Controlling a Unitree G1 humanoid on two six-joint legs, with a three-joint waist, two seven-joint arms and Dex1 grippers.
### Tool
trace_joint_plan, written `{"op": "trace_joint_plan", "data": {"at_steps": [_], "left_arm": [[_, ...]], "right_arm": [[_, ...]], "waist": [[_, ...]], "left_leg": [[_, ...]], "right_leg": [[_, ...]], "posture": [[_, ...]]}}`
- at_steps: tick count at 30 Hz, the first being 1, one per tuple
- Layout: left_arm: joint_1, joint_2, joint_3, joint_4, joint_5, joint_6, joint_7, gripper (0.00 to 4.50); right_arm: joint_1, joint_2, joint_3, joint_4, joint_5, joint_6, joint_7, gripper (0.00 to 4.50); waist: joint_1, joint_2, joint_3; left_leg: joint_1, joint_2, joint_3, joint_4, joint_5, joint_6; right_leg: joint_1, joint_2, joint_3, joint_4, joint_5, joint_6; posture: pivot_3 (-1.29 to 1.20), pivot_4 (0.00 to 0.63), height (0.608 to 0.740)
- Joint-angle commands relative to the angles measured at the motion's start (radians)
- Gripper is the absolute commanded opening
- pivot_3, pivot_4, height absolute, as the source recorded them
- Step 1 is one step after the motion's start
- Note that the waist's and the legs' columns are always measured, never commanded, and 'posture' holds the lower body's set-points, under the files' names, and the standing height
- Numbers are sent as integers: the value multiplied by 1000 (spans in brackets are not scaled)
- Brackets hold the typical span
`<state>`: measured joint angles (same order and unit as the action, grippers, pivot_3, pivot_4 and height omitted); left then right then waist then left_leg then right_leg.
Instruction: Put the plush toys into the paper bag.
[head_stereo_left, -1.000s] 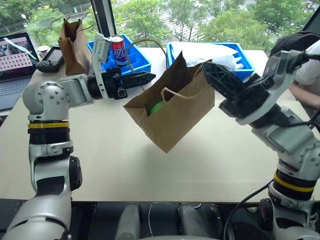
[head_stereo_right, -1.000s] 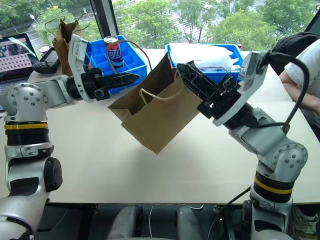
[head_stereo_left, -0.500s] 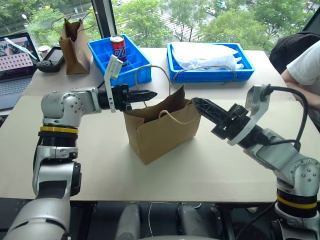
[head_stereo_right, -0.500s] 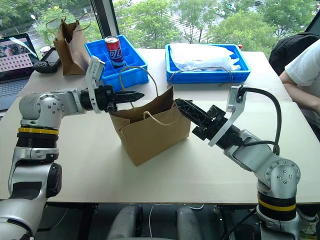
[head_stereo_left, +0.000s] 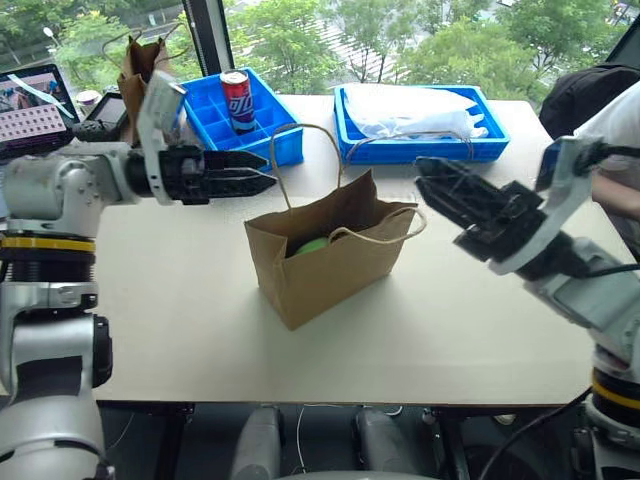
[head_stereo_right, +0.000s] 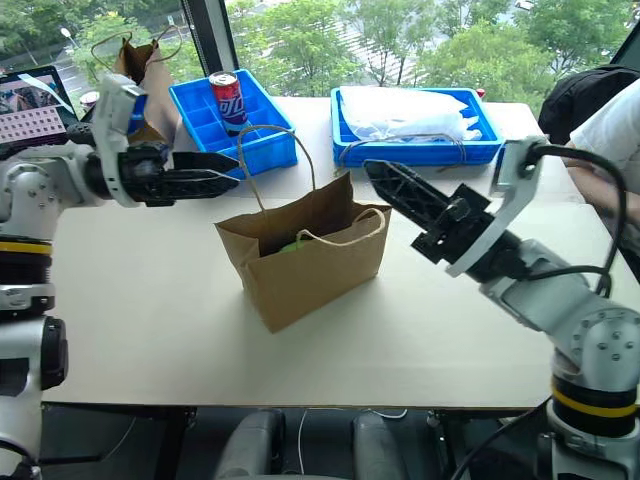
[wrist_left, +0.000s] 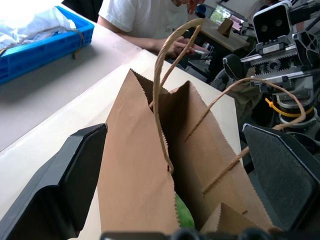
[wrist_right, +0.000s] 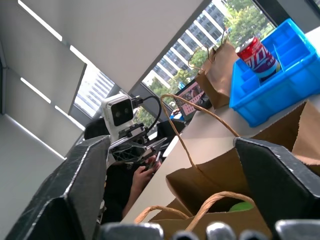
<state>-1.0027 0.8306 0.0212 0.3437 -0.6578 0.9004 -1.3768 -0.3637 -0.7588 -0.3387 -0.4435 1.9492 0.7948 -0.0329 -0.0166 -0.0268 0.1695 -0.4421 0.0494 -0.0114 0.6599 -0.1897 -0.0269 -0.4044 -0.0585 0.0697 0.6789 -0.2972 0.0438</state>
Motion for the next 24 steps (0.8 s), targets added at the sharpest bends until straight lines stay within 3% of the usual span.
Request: {"op": "trace_joint_plan", "data": {"at_steps": [1, 5, 9, 11, 15, 19, 24], "left_arm": [[-2, 39, 53, 26, 9, -75, -59, 4500], [101, 86, 96, 8, 6, -171, -150, 4500], [217, 124, 140, 19, 36, -251, -163, 4500], [304, 141, 139, 0, 70, -326, -187, 4500], [394, 127, 162, -53, 59, -349, -162, 4500], [432, 90, 149, -132, 56, -342, -109, 4500], [454, 37, 140, -221, 53, -316, -31, 4500]], "right_arm": [[12, -80, -114, 29, 18, 20, 98, 4489], [105, -207, -253, 73, -64, 93, 238, 4489], [315, -323, -341, -23, -247, 234, 459, 3484], [410, -330, -335, -95, -323, 259, 542, 2719], [468, -296, -151, -240, -520, 202, 587, 1367], [259, -139, 207, -327, -795, 121, 490, 202], [69, 62, 469, -268, -1080, 42, 410, 202]], "waist": [[4, 0, 0], [4, 0, 0], [4, 0, 0], [-1, 0, 0], [-3, -2, 1], [0, -6, 2], [-1, -6, 1]], "left_leg": [[0, 0, 0, 0, 0, 0], [0, 0, 1, 0, 0, 1], [0, 1, 1, 0, -1, 2], [1, 1, 1, 0, -1, 2], [2, 2, 1, 0, -1, 2], [1, 2, 1, 1, 2, 4], [1, 1, 2, 1, 2, 3]], "right_leg": [[0, 0, 0, 0, 0, 0], [0, 0, 1, -1, 0, 0], [0, 0, 0, -1, 0, 0], [1, 0, 0, 0, 0, -1], [1, 1, 1, 0, 0, -1], [0, 1, 0, 0, -3, 4], [-1, 0, 1, 0, 0, 0]], "posture": [[0, 150, 698], [0, 150, 698], [0, 150, 698], [0, 150, 698], [0, 150, 698], [0, 150, 698], [0, 150, 698]]}}
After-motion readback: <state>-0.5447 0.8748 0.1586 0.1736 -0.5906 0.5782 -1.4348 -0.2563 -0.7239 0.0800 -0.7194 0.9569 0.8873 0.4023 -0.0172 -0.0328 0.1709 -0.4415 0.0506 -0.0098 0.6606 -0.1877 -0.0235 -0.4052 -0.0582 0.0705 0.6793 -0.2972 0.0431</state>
